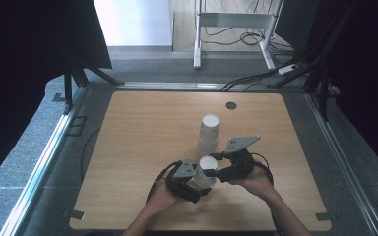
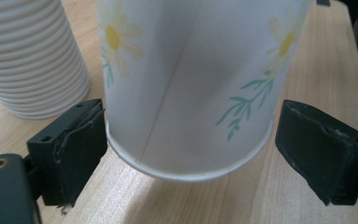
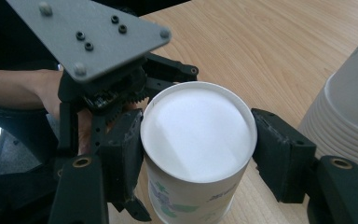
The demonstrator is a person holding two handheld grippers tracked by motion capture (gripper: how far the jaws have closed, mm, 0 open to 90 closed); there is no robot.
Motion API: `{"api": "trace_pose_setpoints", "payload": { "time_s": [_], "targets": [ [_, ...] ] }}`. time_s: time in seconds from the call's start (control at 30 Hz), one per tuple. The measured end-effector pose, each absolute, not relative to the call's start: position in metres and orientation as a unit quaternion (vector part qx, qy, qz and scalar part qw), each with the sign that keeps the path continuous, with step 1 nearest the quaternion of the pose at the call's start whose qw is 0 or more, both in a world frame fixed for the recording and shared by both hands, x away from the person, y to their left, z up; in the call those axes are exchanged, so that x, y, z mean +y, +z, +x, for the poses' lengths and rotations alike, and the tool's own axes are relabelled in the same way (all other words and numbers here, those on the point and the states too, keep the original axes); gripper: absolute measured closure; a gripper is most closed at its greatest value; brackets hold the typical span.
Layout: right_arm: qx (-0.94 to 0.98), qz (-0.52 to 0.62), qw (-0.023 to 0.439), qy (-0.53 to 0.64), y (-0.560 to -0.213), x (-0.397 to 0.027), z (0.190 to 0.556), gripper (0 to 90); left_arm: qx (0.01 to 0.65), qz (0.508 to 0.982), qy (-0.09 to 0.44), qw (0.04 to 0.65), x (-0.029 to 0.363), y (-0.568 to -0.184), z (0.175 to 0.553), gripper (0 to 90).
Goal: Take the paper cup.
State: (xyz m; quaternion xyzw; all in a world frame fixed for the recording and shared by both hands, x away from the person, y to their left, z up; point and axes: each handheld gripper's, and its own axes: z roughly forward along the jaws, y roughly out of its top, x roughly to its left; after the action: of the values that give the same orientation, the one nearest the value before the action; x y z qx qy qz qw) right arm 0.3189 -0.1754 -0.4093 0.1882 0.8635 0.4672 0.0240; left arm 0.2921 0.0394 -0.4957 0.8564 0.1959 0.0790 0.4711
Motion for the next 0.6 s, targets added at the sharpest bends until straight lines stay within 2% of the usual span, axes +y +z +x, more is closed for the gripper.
{"api": "trace_pose_setpoints", "payload": {
  "time_s": [0.33, 0.6],
  "targets": [
    [0.857, 0.182, 0.012, 0.482, -0.4069, -0.1754, 0.3155, 37.6, 0.195, 0.847, 0.063, 0.491, 0.0412, -0.496, 0.2922, 15.2],
    [0.855, 0.183, 0.007, 0.485, -0.4062, -0.1795, 0.3177, 37.0, 0.189, 0.848, 0.063, 0.491, 0.0446, -0.494, 0.2922, 29.6]
  ]
}}
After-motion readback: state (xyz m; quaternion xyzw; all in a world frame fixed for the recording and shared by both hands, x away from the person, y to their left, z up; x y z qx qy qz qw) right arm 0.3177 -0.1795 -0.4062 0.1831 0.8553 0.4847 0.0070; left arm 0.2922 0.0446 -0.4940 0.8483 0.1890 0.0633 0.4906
